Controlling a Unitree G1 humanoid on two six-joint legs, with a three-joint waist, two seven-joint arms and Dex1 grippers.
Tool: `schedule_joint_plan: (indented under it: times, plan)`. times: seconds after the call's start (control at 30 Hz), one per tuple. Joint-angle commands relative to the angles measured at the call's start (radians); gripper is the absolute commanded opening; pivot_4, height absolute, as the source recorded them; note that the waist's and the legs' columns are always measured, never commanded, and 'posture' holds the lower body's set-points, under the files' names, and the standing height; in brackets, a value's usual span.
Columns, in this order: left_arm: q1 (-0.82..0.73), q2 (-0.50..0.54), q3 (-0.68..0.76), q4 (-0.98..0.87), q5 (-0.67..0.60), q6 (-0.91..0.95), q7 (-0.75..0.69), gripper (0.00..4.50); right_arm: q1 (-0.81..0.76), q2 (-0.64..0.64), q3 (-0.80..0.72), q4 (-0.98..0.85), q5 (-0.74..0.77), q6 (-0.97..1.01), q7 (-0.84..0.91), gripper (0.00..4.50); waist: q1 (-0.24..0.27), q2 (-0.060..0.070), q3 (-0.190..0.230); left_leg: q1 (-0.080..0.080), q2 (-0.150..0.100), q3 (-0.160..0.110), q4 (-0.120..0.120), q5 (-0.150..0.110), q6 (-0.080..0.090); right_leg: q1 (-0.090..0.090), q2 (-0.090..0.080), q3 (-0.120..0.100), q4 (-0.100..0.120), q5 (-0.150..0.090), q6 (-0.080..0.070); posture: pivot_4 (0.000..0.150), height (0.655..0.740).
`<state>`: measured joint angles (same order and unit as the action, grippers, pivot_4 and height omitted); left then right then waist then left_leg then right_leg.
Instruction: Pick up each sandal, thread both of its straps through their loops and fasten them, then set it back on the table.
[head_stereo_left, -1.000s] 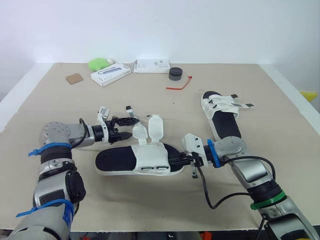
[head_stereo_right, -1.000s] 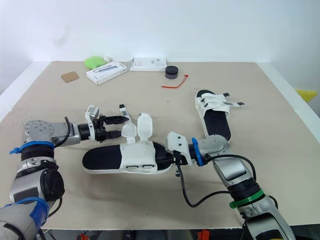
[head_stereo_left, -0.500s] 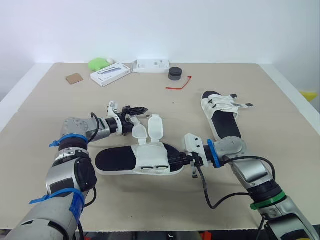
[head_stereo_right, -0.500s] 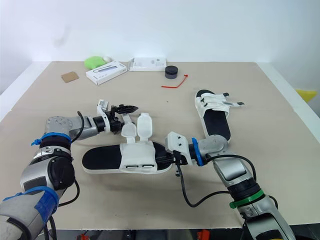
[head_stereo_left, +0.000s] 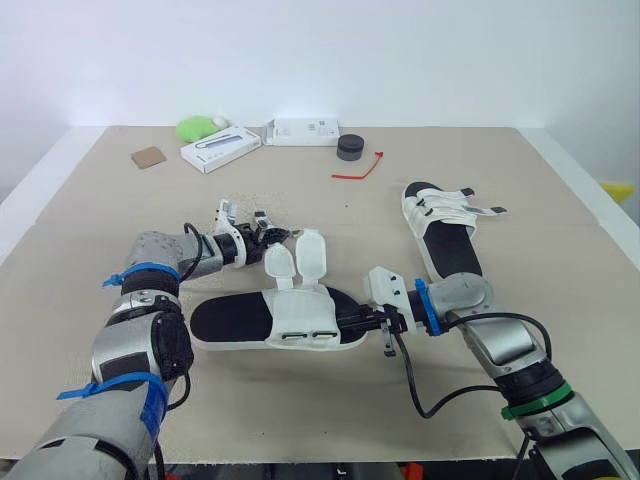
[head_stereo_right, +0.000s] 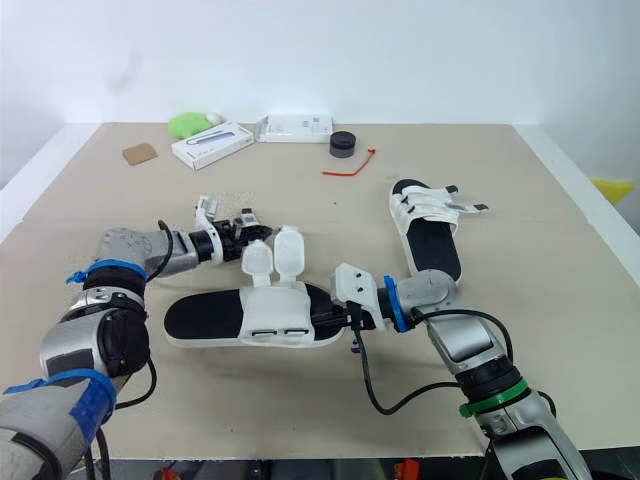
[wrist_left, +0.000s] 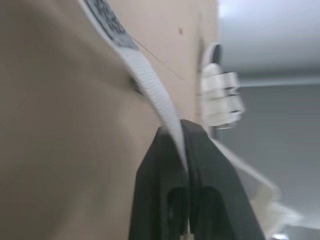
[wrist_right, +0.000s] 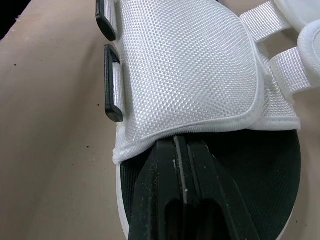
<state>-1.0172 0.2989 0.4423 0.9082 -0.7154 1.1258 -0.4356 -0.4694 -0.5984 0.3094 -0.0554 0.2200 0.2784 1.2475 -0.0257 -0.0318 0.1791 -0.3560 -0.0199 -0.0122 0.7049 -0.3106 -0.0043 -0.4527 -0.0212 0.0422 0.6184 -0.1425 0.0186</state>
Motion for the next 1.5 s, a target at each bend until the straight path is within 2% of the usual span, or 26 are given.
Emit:
schedule_joint_plan:
  times: [0.03, 0.2, 0.37, 0.47, 0.53, 0.63, 0.67, 0.87, 1.0, 1.13, 1.23, 1.5]
  plan:
    - [0.051, 0.021, -0.103, -0.232, 0.042, -0.071, -0.101, 0.03, -0.006, -0.009, -0.004, -0.026, 0.000, -0.018, 0.010, 0.00, -0.001, 0.000, 0.000, 0.000, 0.001, 0.000, 0.000, 0.000, 0.000, 0.000, 0.000, 0.000, 0.000, 0.000, 0.000, 0.150, 0.7400]
    - [0.179, 0.051, -0.239, -0.618, 0.085, -0.178, -0.178, 0.03, -0.004, -0.013, -0.002, -0.026, 0.000, -0.023, 0.015, 0.00, -0.001, 0.000, 0.000, -0.001, 0.002, 0.000, 0.000, 0.000, 0.000, -0.001, 0.000, 0.001, -0.001, 0.000, 0.000, 0.150, 0.7400]
    - [0.308, 0.121, -0.401, -0.949, 0.231, -0.448, -0.266, 0.03, -0.003, -0.014, -0.001, -0.027, 0.002, -0.022, 0.021, 0.00, 0.000, 0.000, 0.000, -0.001, 0.003, 0.001, 0.000, 0.000, 0.000, -0.001, 0.000, 0.002, -0.002, 0.000, 0.000, 0.150, 0.7400]
    - [0.454, 0.232, -0.556, -1.161, 0.402, -0.748, -0.395, 0.03, -0.007, -0.014, 0.002, -0.021, 0.001, -0.025, 0.027, 0.00, -0.002, 0.000, 0.000, -0.001, 0.004, 0.002, -0.001, 0.000, 0.000, -0.001, 0.001, 0.002, -0.003, 0.000, 0.000, 0.150, 0.7400]
    - [0.546, 0.286, -0.616, -1.221, 0.503, -0.953, -0.443, 0.03, -0.010, -0.014, 0.004, -0.017, 0.000, -0.028, 0.029, 0.00, -0.002, 0.000, 0.000, 0.000, 0.004, 0.004, -0.002, -0.001, 0.001, 0.000, 0.001, 0.004, -0.004, 0.000, 0.000, 0.150, 0.7400]
    - [0.607, 0.299, -0.620, -1.203, 0.571, -1.137, -0.435, 0.03, -0.012, -0.012, 0.006, -0.016, 0.000, -0.027, 0.029, 0.00, 0.003, 0.000, 0.000, 0.000, 0.005, 0.005, -0.002, -0.001, 0.003, 0.000, 0.001, 0.004, -0.005, 0.000, 0.001, 0.150, 0.7400]
    - [0.617, 0.301, -0.618, -1.187, 0.596, -1.207, -0.434, 0.03, -0.012, -0.011, 0.007, -0.016, 0.000, -0.026, 0.028, 0.00, 0.003, 0.000, 0.000, 0.000, 0.005, 0.006, -0.002, 0.000, 0.004, 0.001, 0.001, 0.004, -0.006, -0.002, 0.006, 0.150, 0.7400]
    - [0.654, 0.352, -0.618, -1.095, 0.666, -1.588, -0.481, 0.03, -0.017, -0.007, 0.008, -0.018, 0.001, -0.021, 0.027, 0.00, 0.003, 0.000, 0.000, 0.001, 0.005, 0.008, -0.002, 0.001, 0.007, 0.001, 0.001, 0.004, -0.006, 0.000, 0.008, 0.150, 0.7400]
    - [0.645, 0.400, -0.643, -1.011, 0.733, -1.871, -0.504, 0.03, -0.026, -0.006, 0.009, -0.007, -0.002, -0.024, 0.030, 0.00, 0.002, 0.000, 0.000, 0.001, 0.006, 0.009, -0.002, 0.001, 0.008, 0.001, 0.002, 0.004, -0.007, 0.000, 0.007, 0.150, 0.7400]
    - [0.600, 0.421, -0.658, -0.916, 0.807, -2.074, -0.483, 0.03, -0.031, -0.004, 0.012, -0.003, -0.002, -0.024, 0.033, 0.00, 0.003, 0.000, 0.000, 0.001, 0.006, 0.009, -0.002, 0.001, 0.008, 0.001, 0.001, 0.004, -0.007, 0.000, 0.007, 0.150, 0.7400]
    - [0.558, 0.431, -0.664, -0.852, 0.861, -2.169, -0.456, 0.03, -0.035, -0.002, 0.013, 0.000, -0.003, -0.025, 0.036, 0.00, 0.003, 0.000, 0.000, 0.001, 0.006, 0.010, -0.002, 0.000, 0.009, 0.001, 0.001, 0.004, -0.007, 0.000, 0.008, 0.150, 0.7400]
    - [0.485, 0.423, -0.643, -0.751, 0.953, -2.255, -0.349, 0.03, -0.035, 0.005, 0.015, 0.000, -0.006, -0.026, 0.037, 0.00, 0.003, 0.000, 0.000, 0.001, 0.006, 0.011, -0.002, 0.000, 0.010, 0.001, 0.001, 0.004, -0.007, 0.000, 0.008, 0.150, 0.7400]
